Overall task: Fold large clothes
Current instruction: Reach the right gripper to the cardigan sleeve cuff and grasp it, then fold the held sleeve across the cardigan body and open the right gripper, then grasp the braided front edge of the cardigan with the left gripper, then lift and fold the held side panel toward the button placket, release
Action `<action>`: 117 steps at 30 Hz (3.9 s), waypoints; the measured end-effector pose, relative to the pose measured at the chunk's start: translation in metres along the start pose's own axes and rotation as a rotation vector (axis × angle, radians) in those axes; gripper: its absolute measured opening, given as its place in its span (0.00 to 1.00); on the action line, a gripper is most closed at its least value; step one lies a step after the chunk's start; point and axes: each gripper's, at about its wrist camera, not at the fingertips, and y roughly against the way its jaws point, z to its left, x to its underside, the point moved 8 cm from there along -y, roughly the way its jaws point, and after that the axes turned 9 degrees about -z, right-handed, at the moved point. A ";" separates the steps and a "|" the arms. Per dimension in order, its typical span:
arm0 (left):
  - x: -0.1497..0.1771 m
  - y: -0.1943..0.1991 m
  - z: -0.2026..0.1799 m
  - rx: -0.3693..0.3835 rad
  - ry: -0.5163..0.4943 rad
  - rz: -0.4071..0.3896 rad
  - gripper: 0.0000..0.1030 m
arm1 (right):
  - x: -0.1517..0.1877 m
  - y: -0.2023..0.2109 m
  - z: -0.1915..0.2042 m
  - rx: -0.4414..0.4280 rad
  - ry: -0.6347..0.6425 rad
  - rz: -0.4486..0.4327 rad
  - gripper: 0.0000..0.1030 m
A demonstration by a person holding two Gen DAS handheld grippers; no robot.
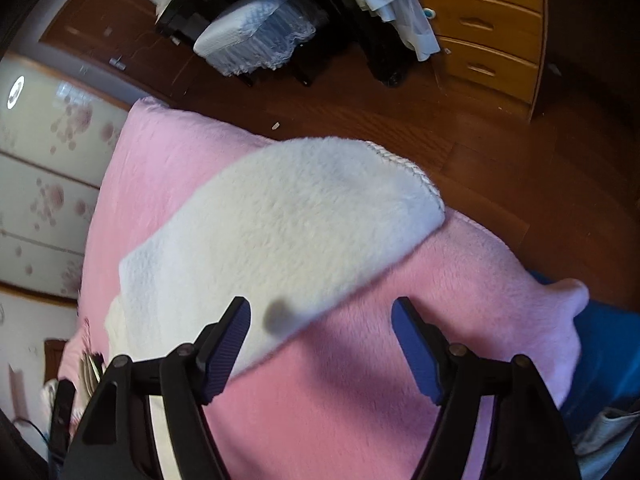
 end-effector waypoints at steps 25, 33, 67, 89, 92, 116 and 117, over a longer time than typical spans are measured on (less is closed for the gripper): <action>0.001 0.081 0.166 -0.167 0.214 -0.053 0.97 | 0.042 0.098 0.225 -0.365 0.530 -0.364 0.08; 0.057 0.087 0.263 -0.270 0.326 0.005 0.97 | 0.178 0.026 0.313 -0.434 0.839 -0.163 0.08; 0.153 -0.008 0.244 0.236 0.637 0.236 0.48 | 0.261 0.023 0.224 -0.217 0.882 -0.068 0.34; 0.131 -0.089 0.230 0.206 0.741 0.334 0.16 | 0.247 0.020 0.205 -0.198 0.830 -0.087 0.34; 0.097 -0.078 0.222 0.194 0.669 0.301 0.14 | 0.240 0.017 0.199 -0.176 0.816 -0.094 0.34; -0.036 0.049 0.379 -0.171 0.565 -0.109 0.14 | 0.194 -0.068 0.247 -0.072 0.801 -0.114 0.27; -0.017 0.047 0.387 -0.186 0.570 -0.082 0.14 | 0.194 -0.069 0.248 -0.059 0.808 -0.119 0.26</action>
